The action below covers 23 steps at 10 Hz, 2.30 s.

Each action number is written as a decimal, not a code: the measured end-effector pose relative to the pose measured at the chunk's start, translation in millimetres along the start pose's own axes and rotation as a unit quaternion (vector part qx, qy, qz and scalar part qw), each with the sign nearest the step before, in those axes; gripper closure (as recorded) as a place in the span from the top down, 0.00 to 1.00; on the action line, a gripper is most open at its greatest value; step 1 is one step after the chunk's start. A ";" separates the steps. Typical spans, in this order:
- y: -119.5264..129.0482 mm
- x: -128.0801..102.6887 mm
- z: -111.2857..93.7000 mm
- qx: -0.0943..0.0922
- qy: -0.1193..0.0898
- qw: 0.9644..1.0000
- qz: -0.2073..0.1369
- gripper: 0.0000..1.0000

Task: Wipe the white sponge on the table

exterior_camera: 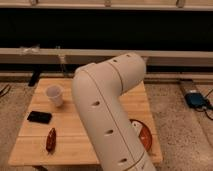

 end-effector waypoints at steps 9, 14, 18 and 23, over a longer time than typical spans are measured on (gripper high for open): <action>-43.9 -15.9 7.0 0.011 0.002 0.998 0.067 0.05; -36.7 -69.8 -5.5 0.000 -0.017 0.997 0.072 0.05; -29.9 -83.3 -8.3 -0.003 -0.022 0.997 0.069 0.05; 26.1 -95.3 -32.4 -0.028 -0.042 0.999 0.010 0.05</action>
